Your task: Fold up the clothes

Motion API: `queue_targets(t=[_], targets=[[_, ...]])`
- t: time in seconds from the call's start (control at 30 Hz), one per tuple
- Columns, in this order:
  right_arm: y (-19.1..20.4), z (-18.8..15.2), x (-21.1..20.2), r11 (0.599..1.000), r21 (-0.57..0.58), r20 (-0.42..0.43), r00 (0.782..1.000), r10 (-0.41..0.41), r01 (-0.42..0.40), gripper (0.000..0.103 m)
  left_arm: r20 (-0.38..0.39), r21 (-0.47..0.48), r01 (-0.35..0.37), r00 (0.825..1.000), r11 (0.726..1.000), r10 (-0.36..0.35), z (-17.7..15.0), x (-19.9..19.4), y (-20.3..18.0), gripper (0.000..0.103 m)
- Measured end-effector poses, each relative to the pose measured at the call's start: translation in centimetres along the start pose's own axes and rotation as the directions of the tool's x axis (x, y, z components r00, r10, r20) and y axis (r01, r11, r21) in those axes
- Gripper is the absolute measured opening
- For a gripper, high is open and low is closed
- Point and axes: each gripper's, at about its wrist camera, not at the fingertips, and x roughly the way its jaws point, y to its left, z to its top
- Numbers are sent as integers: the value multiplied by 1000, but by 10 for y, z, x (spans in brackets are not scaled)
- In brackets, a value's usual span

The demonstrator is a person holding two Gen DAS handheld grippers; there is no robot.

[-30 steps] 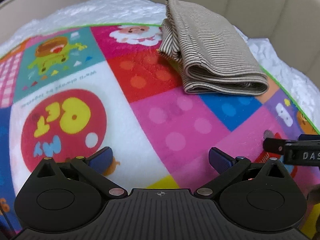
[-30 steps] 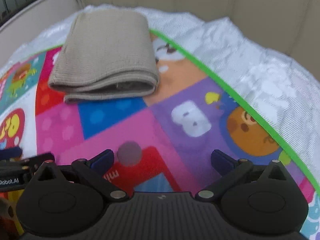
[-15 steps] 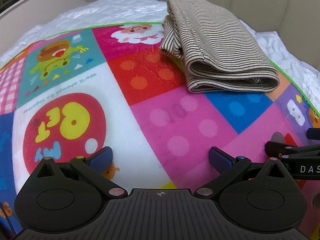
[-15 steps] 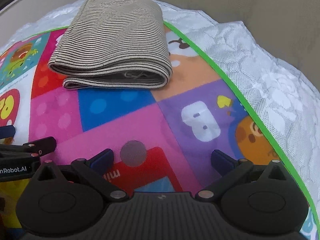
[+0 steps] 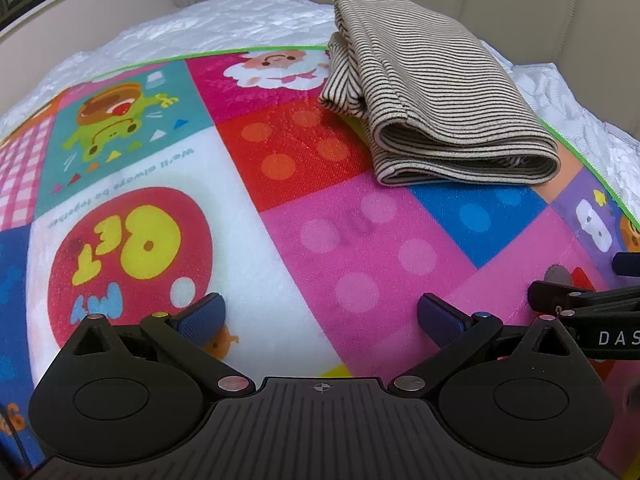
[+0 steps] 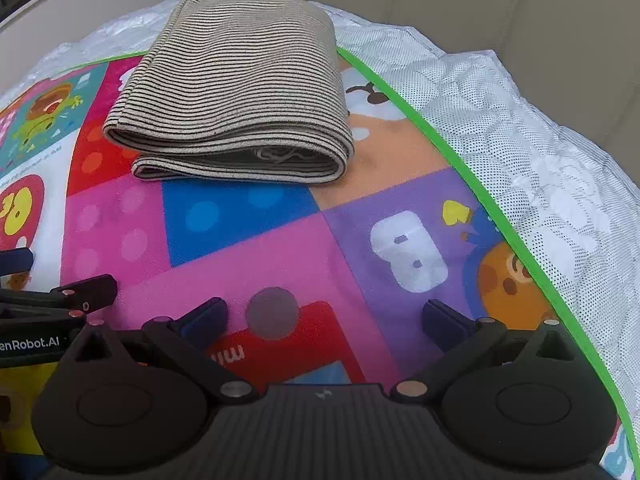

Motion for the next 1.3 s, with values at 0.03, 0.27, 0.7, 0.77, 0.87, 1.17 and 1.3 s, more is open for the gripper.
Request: queue_targets(t=[0.03,0.27,0.7,0.77,0.87,1.17,1.3], targets=[[0,0,0,1000,-1,0,1000,-1,1,103,0,0,0,1000,1000,0,0,0,0,103],[0,0,1,1000,-3,-4,1000,-5,5,103,1,2,-2,1000,1000,2,0,0,0,103],[3,1,1,1000,-10,-10,1000,-17,17,103,-5,1,-3,1000,1000,3,1,0,0,103],[3,2,1,1000,-11,-11,1000,-19,19,103,-4,2,-3,1000,1000,3,1,0,0,103],[4,1,1,1000,-11,-11,1000,-21,21,103,-5,2,-3,1000,1000,3,1,0,0,103],[5,2,1,1000,-11,-13,1000,-21,21,103,-6,3,-3,1000,1000,3,1,1,0,103],[5,1,1,1000,-11,-13,1000,-21,21,103,-6,3,-4,1000,1000,4,1,0,0,103]])
